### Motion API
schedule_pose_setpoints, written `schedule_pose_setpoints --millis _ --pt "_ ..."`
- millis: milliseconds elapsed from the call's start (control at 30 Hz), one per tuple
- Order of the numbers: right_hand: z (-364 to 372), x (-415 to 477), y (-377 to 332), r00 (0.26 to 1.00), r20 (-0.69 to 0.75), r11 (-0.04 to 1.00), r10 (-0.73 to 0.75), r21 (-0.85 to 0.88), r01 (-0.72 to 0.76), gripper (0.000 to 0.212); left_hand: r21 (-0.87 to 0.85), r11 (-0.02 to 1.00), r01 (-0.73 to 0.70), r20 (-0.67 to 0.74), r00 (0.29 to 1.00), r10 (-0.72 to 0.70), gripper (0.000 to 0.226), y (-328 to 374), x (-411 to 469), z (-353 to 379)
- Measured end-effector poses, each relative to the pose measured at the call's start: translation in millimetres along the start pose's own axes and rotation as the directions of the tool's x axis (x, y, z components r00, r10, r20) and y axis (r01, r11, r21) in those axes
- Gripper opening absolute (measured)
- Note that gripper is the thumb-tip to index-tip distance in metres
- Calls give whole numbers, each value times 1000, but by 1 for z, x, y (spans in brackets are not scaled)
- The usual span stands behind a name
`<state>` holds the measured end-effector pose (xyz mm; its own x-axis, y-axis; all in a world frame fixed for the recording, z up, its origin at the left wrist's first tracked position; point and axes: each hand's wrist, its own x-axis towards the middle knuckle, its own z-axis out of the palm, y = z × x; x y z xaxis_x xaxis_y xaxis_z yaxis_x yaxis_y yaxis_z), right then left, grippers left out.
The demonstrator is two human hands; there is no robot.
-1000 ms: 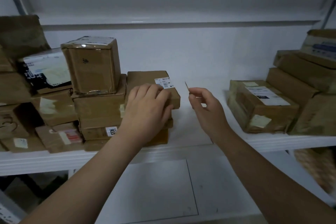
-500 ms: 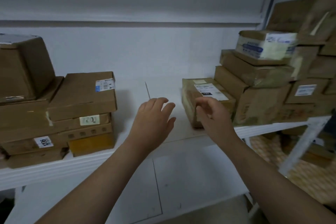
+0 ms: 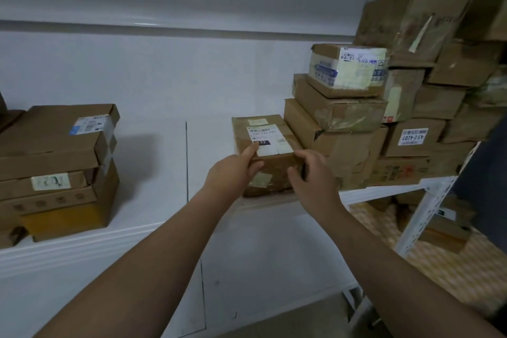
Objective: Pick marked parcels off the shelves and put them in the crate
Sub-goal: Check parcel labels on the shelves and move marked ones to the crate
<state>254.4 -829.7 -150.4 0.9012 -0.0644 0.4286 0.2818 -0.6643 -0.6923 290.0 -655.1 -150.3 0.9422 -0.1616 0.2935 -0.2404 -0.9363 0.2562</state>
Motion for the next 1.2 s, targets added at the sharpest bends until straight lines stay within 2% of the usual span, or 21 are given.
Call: schedule_pose_setpoints --millis 167,333,433,500,633,700,800,867,933,1000,1100,1200 --pt "7 -1 -4 999 14 978 31 208 -33 56 -146 989 28 -128 991 -47 44 0 -19 2" --pt "10 -3 -9 999 -32 993 22 114 -19 55 -412 910 51 -280 943 -180 24 14 -51 4" --pt "10 -4 -16 998 -55 986 -11 163 20 49 -577 813 73 -307 903 -300 18 19 -65 7" --pt "9 -3 -19 998 -66 977 -17 213 30 39 -668 738 91 -281 888 -363 25 18 -73 7" --pt "12 -6 -25 1000 -13 927 -9 374 13 27 -786 608 109 -201 886 -418 75 9 -84 -1" --pt "15 -9 -26 998 26 915 -51 402 36 34 -813 580 59 -223 887 -403 73 4 -87 -8" --pt "18 -11 -28 986 81 931 -146 348 110 62 -856 517 13 -243 873 -423 62 0 -92 -19" --pt "19 -15 -30 984 116 892 -136 446 71 61 -887 462 -14 -241 867 -437 57 -2 -93 -27" --pt "22 -20 -31 974 167 844 -153 535 41 60 -884 467 -27 -248 873 -419 56 -4 -95 -33" --pt "26 -23 -30 963 197 832 -183 553 45 73 -849 527 -33 -277 877 -392 64 -7 -97 -38" --pt "25 -25 -34 957 201 861 -209 502 83 105 -788 613 -49 -300 901 -313 93 -10 -103 -43" --pt "24 -29 -33 959 179 875 -220 470 113 113 -731 677 -86 -326 915 -236 94 -10 -108 -50"
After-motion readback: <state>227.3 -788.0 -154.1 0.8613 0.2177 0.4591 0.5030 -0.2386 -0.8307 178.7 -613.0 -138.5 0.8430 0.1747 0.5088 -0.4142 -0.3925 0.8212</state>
